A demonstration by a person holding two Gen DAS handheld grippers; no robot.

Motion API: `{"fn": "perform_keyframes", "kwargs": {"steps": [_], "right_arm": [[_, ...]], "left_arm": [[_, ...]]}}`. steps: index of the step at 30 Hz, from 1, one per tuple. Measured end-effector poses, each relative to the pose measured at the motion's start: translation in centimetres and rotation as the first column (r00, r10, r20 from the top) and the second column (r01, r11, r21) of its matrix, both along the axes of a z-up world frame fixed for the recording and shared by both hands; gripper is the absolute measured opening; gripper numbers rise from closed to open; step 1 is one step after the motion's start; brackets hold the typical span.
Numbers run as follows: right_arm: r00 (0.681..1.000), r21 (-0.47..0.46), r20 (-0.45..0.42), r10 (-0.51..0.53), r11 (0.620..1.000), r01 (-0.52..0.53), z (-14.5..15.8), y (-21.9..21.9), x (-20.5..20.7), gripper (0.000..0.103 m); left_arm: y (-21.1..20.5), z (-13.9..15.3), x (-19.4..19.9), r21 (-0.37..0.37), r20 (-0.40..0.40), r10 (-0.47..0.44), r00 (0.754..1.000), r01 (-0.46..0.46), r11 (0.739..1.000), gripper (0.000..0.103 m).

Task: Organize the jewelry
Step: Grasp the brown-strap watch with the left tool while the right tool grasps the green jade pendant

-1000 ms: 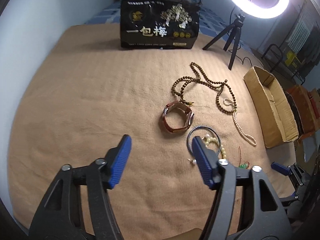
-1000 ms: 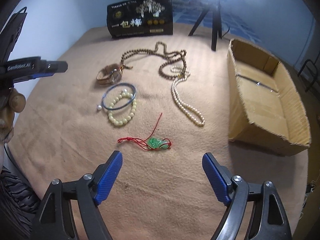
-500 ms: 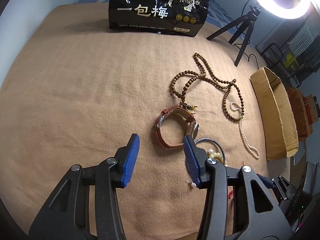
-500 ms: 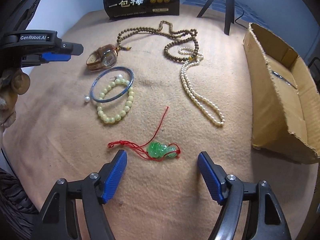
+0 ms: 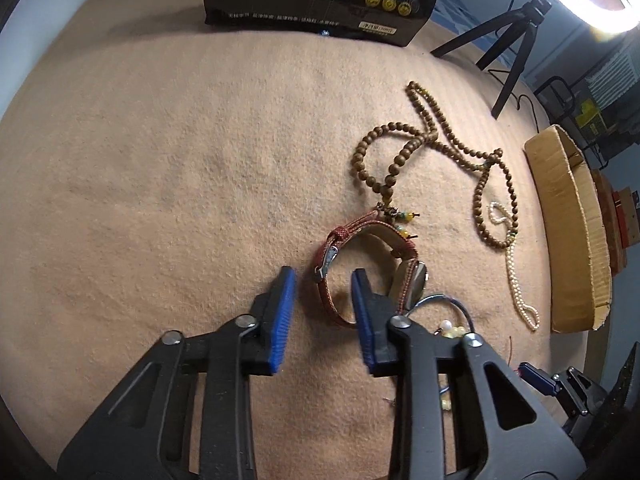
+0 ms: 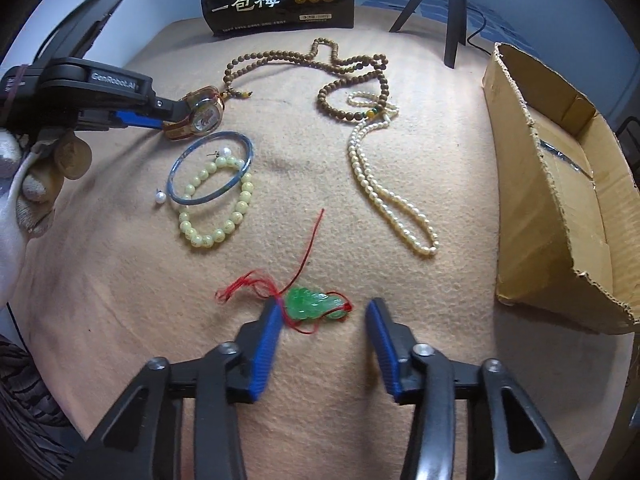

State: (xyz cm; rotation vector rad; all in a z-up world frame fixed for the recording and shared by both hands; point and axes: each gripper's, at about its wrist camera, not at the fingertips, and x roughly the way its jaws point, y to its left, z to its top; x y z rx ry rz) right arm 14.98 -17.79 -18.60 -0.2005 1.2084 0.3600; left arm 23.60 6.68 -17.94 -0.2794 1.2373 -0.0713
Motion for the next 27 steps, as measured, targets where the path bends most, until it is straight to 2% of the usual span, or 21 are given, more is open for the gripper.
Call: {"fn": "perform_keyframes", "kwargs": {"steps": [2,4,13,15,20,21,22,23,24,25,27], "right_arm": [[1.000,0.004,-0.001,-0.001,1.000,0.001,0.1,-0.1,0.0,0.034],[1.000,0.005,0.000,-0.002,1.000,0.002,0.2,-0.2,0.1,0.033],[1.000,0.012,0.028,0.008,1.000,-0.008,1.0,0.2,-0.1,0.031],[1.000,0.019,0.029,0.006,1.000,-0.007,1.3,0.2,0.0,0.000],[1.000,0.035,0.012,0.004,0.999,-0.004,1.2,0.2,0.3,0.002],[1.000,0.042,0.008,0.006,0.999,-0.007,1.0,0.2,0.3,0.009],[1.000,0.043,0.008,0.008,0.999,-0.008,0.9,0.2,0.2,0.034],[1.000,0.041,0.011,0.005,0.999,-0.006,0.9,0.3,0.2,0.048],[1.000,0.052,0.023,0.009,0.999,-0.011,1.0,0.3,0.1,0.068],[0.999,0.060,0.032,0.015,0.998,-0.016,1.1,0.4,0.0,0.072],[0.999,0.052,0.038,0.028,0.998,-0.029,0.9,1.0,0.3,0.072]], "left_arm": [[0.0,-0.1,0.1,0.002,0.000,-0.001,1.000,0.001,1.000,0.020],[-0.1,-0.3,0.2,0.004,0.000,0.001,1.000,-0.001,1.000,0.012],[-0.3,0.2,-0.2,0.009,0.017,-0.001,1.000,0.001,1.000,0.007],[-0.1,0.5,-0.3,0.012,0.026,0.002,1.000,-0.002,1.000,0.006],[0.3,0.9,-0.7,0.014,0.038,0.003,0.999,-0.004,1.000,0.006],[0.4,0.9,-0.7,0.013,0.035,0.004,0.999,-0.004,1.000,0.006],[0.4,0.9,-0.8,0.012,0.032,0.004,0.999,-0.005,1.000,0.006],[0.5,0.8,-0.8,0.012,0.031,0.005,1.000,-0.006,1.000,0.006],[0.5,0.8,-0.7,0.010,0.030,0.007,1.000,-0.007,1.000,0.006],[0.5,0.8,-0.7,0.009,0.030,0.008,1.000,-0.008,1.000,0.006],[0.5,0.8,-0.6,0.009,0.032,0.008,0.999,-0.009,1.000,0.006]]}}
